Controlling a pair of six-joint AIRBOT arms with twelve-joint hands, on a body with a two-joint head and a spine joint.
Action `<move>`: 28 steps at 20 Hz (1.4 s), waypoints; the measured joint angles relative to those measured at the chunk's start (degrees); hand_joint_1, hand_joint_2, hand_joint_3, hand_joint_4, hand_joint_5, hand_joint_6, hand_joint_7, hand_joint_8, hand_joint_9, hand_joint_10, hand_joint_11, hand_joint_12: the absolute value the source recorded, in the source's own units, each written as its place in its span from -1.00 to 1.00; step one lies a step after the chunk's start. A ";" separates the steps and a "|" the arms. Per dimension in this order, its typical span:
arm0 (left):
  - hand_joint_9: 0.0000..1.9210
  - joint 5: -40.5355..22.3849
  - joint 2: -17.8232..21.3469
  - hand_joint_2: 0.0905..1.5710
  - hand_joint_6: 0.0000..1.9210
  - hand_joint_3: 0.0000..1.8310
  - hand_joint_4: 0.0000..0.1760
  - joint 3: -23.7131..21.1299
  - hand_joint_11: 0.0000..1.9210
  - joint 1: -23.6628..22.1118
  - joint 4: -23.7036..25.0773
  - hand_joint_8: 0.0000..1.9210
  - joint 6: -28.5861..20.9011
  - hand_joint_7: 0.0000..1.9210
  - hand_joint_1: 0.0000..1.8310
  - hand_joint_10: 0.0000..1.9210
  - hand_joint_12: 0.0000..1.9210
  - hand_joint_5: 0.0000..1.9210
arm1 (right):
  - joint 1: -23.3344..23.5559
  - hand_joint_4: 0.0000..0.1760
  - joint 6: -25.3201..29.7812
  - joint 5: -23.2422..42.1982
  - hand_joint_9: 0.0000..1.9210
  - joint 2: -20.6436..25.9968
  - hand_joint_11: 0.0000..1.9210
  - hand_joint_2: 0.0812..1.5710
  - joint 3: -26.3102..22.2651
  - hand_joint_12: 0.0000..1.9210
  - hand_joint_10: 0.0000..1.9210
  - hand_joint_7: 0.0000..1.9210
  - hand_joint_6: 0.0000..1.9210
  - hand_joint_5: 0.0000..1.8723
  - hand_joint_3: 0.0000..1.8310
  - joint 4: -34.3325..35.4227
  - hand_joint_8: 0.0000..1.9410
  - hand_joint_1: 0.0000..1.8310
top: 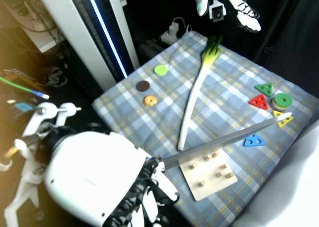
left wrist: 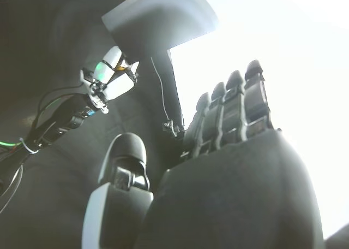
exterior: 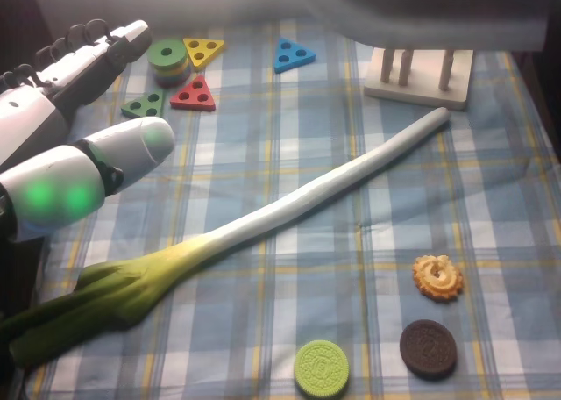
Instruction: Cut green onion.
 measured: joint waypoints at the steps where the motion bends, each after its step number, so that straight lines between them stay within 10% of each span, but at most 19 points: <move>1: -1.00 0.02 0.00 0.65 -1.00 -0.99 -1.00 0.00 -1.00 0.00 0.09 -1.00 0.00 -1.00 -1.00 -1.00 -1.00 -0.99 | 0.00 0.70 0.00 -0.31 0.26 0.00 0.38 0.88 0.00 1.00 1.00 0.06 1.00 -0.31 -1.00 -0.15 1.00 -0.77; 6: -1.00 0.02 0.00 0.63 -1.00 -1.00 -1.00 0.00 -1.00 0.00 0.04 -1.00 -0.02 -1.00 -1.00 -1.00 -1.00 -1.00 | 0.00 0.96 -0.02 -0.81 0.27 0.00 0.39 0.87 -0.33 1.00 1.00 0.05 1.00 -0.30 -1.00 -1.95 1.00 -0.76; 13: -1.00 0.07 -0.07 0.64 -1.00 -0.99 -1.00 1.07 -1.00 0.00 0.42 -1.00 -4.66 -1.00 -1.00 -1.00 -1.00 -1.00 | 0.00 0.36 0.00 -1.42 0.18 -0.70 0.33 0.88 -0.04 1.00 1.00 -0.06 1.00 -0.38 -1.00 -2.82 1.00 -0.77; 17: -1.00 0.09 -0.07 0.62 -1.00 -1.00 -1.00 1.07 -1.00 0.07 0.57 -1.00 -4.87 -1.00 -1.00 -1.00 -1.00 -1.00 | 0.00 0.89 0.00 -1.62 0.21 -0.70 0.36 0.90 0.00 1.00 1.00 -0.01 1.00 -0.29 -1.00 -2.45 1.00 -0.84; 22: -1.00 0.07 -0.07 0.60 -1.00 -1.00 -1.00 1.07 -1.00 0.07 0.52 -1.00 -4.90 -1.00 -1.00 -1.00 -1.00 -1.00 | -2.84 1.00 0.02 -0.87 0.20 -0.92 0.33 0.93 0.74 1.00 1.00 0.02 1.00 -0.28 -1.00 1.18 1.00 -0.89; 28: -1.00 0.04 -0.07 0.63 -1.00 -1.00 -1.00 1.07 -1.00 0.04 0.52 -1.00 -4.90 -1.00 -1.00 -1.00 -1.00 -1.00 | -6.56 -0.56 0.09 0.59 0.00 -0.94 0.13 0.87 1.29 1.00 1.00 -0.19 0.86 -0.37 -1.00 5.27 1.00 -0.72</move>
